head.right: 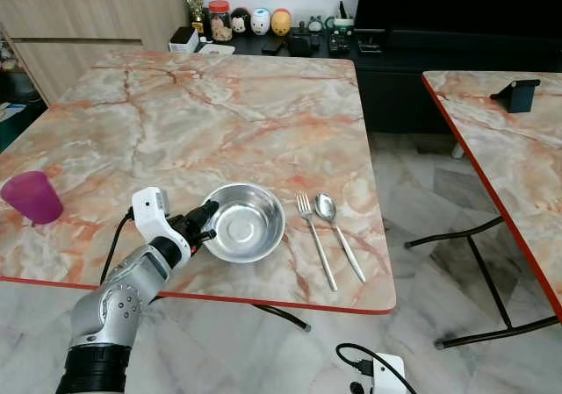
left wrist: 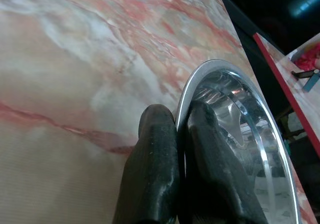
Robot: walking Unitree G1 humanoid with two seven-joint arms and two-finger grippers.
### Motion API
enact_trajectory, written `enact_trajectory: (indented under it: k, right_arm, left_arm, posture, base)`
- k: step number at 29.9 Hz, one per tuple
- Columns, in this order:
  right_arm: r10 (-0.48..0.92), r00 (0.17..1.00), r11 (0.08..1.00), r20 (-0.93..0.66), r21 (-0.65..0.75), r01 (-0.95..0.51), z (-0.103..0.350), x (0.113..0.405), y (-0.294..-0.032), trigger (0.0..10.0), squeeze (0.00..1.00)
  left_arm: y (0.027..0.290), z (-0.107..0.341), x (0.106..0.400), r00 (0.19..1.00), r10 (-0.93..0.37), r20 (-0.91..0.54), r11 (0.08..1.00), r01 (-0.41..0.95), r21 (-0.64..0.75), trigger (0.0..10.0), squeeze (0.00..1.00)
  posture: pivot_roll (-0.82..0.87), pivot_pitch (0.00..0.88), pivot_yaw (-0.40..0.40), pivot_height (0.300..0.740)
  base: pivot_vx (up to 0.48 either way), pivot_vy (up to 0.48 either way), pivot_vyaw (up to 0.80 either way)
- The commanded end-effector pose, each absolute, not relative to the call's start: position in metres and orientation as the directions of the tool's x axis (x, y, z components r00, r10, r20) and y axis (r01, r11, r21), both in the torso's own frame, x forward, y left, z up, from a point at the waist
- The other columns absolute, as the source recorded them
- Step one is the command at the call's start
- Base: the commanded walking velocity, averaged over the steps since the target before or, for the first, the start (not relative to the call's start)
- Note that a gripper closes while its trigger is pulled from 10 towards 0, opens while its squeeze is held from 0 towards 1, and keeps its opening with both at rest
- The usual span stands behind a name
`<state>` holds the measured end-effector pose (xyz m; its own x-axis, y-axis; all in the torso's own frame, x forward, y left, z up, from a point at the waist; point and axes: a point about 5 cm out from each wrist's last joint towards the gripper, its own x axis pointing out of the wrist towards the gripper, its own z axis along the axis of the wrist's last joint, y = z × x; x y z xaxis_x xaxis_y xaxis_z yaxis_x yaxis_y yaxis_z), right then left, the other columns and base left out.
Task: Setting the table
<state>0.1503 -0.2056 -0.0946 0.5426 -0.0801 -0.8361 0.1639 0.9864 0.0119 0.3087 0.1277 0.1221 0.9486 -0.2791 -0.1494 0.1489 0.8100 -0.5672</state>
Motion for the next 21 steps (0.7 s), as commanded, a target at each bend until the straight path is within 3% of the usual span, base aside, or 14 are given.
enact_trajectory:
  k: [1,11,21]
  right_arm:
    - [-0.09,0.549,0.983,-0.831,0.013,0.182,-0.094,0.15,-0.209,10.0,0.0]
    - [-0.086,0.553,0.983,-0.829,0.018,0.18,-0.093,0.151,-0.21,10.0,0.0]
    - [-0.089,0.545,0.985,-0.833,0.008,0.173,-0.093,0.152,-0.211,10.0,0.0]
  left_arm:
    - [0.135,0.13,0.308,0.965,-0.242,-0.107,0.795,0.134,-0.591,10.0,0.0]
    - [0.138,0.154,0.31,0.98,-0.196,0.042,0.747,0.177,-0.641,10.0,0.0]
    - [0.14,0.163,0.317,0.982,-0.175,0.073,0.77,0.183,-0.611,10.0,0.0]
  posture:
    - [0.1,0.0,-0.033,0.74]
    - [0.1,0.0,-0.037,0.74]
    - [0.09,0.0,-0.035,0.74]
  base:
    - [0.0,0.0,0.0]
    - [0.0,0.0,0.0]
    - [0.0,-0.423,0.0]
